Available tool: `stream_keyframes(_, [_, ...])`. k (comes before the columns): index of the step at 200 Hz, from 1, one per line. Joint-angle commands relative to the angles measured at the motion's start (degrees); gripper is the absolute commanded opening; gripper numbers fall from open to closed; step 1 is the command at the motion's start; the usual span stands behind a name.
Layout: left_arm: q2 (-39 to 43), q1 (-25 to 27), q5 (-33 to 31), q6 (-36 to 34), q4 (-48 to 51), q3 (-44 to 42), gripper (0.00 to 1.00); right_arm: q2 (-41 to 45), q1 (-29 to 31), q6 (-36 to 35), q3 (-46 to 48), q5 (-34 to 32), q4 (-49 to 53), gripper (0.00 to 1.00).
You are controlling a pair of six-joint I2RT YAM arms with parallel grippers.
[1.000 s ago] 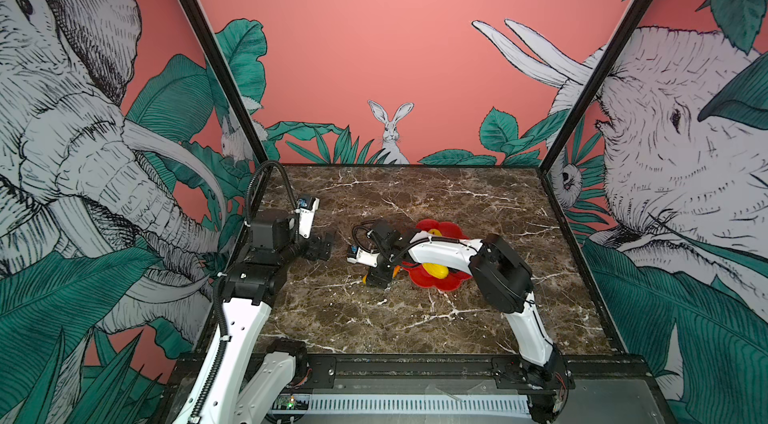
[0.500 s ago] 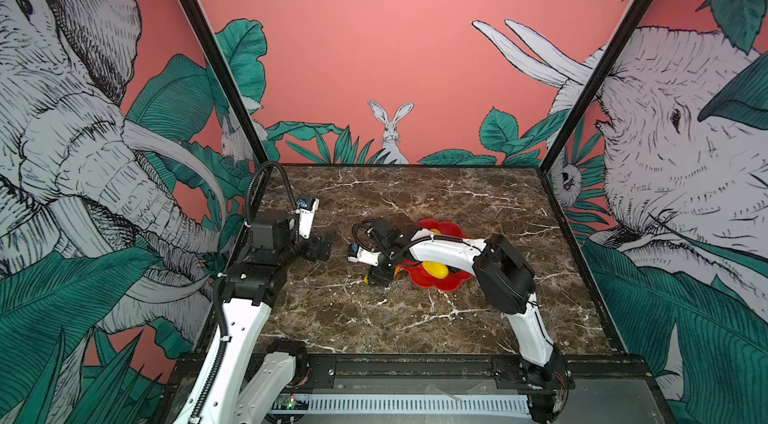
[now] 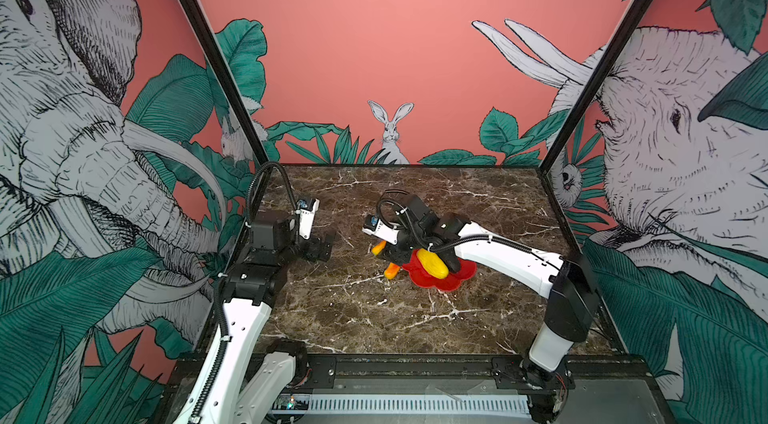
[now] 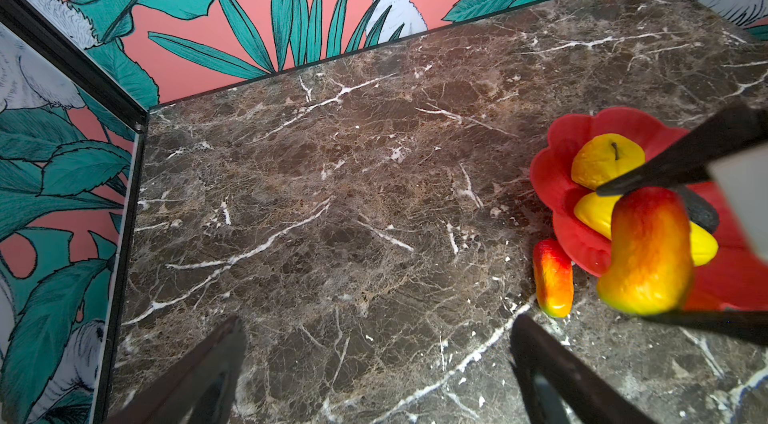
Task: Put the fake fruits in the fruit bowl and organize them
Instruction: 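Drop the red-orange fruit into the red bowl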
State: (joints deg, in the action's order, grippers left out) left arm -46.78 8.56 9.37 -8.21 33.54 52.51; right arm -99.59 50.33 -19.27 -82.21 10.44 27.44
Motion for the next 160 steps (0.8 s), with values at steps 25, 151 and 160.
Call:
stream_keyframes(25, [1.1,-0.1,0.4,-0.6,0.8,-0.4,1.00,3.7,-2.7,4.7,10.3,-6.2,0.4,0.55])
stream_keyframes(151, [1.2,0.0,0.9,-0.4,0.7,-0.6,1.00,2.1,-3.3,2.5,12.3,-14.4,0.5,0.79])
stream_keyframes(160, [1.2,0.0,0.9,-0.4,0.7,-0.6,1.00,2.6,-3.2,2.0,11.8,-14.9,0.8,0.84])
